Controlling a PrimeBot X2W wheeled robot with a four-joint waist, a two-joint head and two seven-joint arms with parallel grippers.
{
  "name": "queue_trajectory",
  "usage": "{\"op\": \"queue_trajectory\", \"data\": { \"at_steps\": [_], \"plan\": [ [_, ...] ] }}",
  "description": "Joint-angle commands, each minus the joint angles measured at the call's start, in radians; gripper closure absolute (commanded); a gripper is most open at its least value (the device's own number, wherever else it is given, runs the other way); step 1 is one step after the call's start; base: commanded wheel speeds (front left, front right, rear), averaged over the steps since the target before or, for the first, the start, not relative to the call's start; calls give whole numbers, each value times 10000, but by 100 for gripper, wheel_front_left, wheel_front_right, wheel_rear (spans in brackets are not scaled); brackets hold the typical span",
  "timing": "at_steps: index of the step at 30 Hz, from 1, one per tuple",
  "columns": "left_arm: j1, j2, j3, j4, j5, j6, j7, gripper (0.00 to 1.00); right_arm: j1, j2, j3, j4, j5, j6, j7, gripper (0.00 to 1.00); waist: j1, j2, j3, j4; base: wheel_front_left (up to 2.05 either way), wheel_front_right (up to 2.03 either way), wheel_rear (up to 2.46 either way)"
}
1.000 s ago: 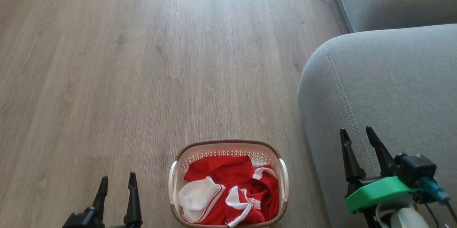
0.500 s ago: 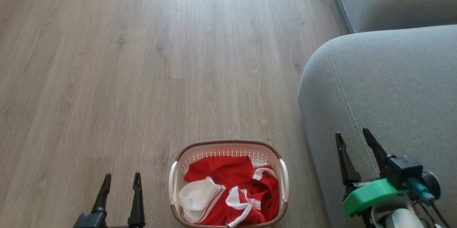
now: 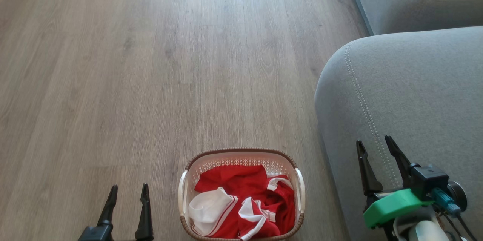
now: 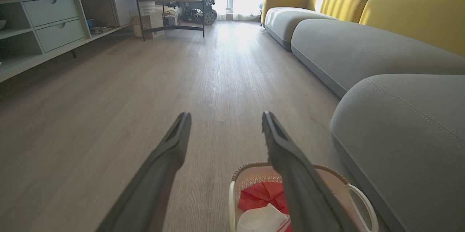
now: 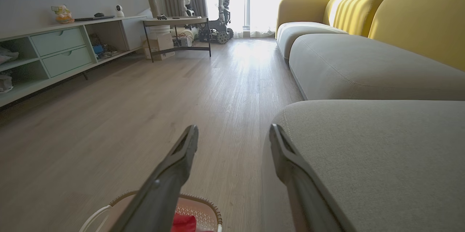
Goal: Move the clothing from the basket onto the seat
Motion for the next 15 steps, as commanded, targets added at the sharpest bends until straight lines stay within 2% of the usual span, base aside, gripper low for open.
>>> {"op": "queue_trajectory", "data": {
  "at_steps": [1,15],
  "plan": [
    [-209,106,286,-281,-48,101,-118,0,-311,3,172,-321,-46,-4,-105,0,0,0,5,1,0,0,0],
    [-240,106,227,-273,-39,36,-118,0,-317,3,164,-406,-59,-4,-105,0,0,0,150,-4,0,0,0]
  ]
}}
